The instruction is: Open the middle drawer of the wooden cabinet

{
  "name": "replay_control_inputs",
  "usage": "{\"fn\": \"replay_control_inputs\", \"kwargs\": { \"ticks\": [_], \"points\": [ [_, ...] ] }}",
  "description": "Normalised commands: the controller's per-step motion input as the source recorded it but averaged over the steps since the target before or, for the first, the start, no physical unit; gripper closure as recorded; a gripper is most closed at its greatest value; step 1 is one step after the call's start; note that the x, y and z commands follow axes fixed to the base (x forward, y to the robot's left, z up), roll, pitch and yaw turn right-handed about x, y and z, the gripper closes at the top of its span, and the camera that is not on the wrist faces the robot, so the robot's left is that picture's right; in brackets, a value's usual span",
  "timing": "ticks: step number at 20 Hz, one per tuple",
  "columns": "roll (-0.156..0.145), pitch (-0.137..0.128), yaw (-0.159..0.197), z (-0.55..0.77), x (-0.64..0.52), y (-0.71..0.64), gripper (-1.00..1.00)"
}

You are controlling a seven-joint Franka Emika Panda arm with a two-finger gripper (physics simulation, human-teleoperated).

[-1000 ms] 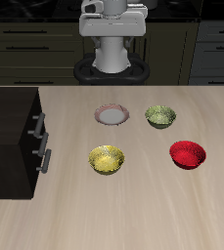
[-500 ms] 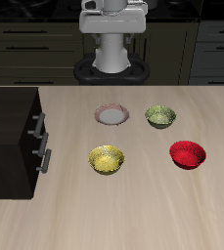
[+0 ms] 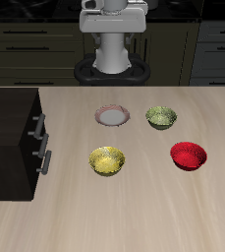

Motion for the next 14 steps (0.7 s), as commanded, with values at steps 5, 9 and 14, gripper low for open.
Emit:
{"fn": "replay_control_inputs", "kwargs": {
  "ticks": [5, 9, 14],
  "points": [
    [-0.005, -0.001, 0.002, 0.01, -0.02, 0.01, -1.0],
    [0.001, -0.003, 0.001, 0.03, -0.01, 0.04, -1.0],
    [0.005, -0.001, -0.004, 0.01, -0.02, 0.05, -1.0]
  ]
}}
